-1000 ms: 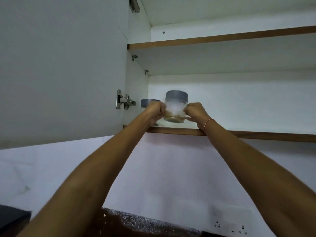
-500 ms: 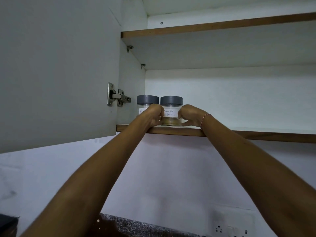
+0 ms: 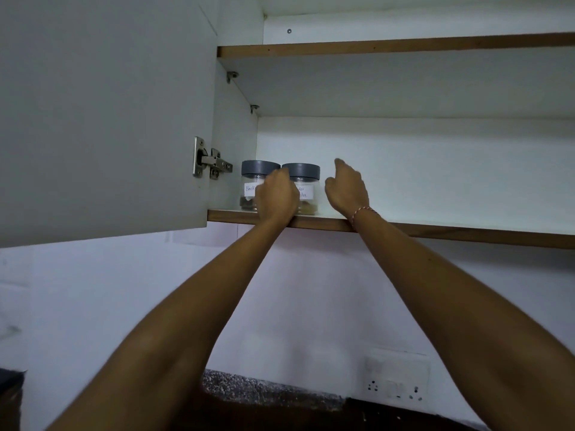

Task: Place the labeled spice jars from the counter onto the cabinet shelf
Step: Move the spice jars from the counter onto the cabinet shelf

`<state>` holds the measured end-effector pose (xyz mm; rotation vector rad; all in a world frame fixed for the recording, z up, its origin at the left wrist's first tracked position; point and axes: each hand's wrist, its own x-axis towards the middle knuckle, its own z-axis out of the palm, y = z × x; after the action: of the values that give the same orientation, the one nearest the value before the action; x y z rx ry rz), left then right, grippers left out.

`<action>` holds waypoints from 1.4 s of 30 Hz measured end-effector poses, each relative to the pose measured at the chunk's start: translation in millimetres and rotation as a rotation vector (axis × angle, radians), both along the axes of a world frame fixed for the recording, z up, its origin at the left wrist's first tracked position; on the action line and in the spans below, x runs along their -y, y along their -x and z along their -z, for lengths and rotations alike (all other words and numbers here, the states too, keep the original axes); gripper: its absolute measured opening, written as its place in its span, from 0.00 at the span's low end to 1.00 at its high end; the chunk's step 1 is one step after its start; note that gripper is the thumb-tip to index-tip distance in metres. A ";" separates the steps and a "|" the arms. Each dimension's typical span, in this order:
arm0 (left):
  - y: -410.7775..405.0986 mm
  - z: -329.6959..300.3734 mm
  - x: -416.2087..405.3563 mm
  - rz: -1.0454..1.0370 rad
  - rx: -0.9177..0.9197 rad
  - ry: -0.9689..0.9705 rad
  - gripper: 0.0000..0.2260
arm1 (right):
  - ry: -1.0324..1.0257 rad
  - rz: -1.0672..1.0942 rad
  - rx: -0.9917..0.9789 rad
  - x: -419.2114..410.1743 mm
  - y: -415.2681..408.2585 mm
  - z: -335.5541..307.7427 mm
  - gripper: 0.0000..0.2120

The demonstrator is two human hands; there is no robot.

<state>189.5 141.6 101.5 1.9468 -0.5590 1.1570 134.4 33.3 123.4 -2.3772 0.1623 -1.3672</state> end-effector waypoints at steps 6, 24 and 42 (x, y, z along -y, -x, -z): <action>32.0 52.3 9.0 -0.100 0.215 -0.241 0.23 | 0.336 0.128 0.174 -6.8 30.1 55.6 0.24; 184.1 372.6 42.3 0.249 -0.145 -0.667 0.25 | 0.258 0.290 -0.363 36.0 187.0 391.6 0.29; 322.9 565.3 14.8 0.959 -0.531 -1.086 0.26 | -0.154 0.227 -0.887 -3.6 397.6 581.9 0.31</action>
<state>-133.4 126.8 -463.8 2.1679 -1.7736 -0.3891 -263.2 36.9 -458.4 -2.7041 0.7563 -0.2592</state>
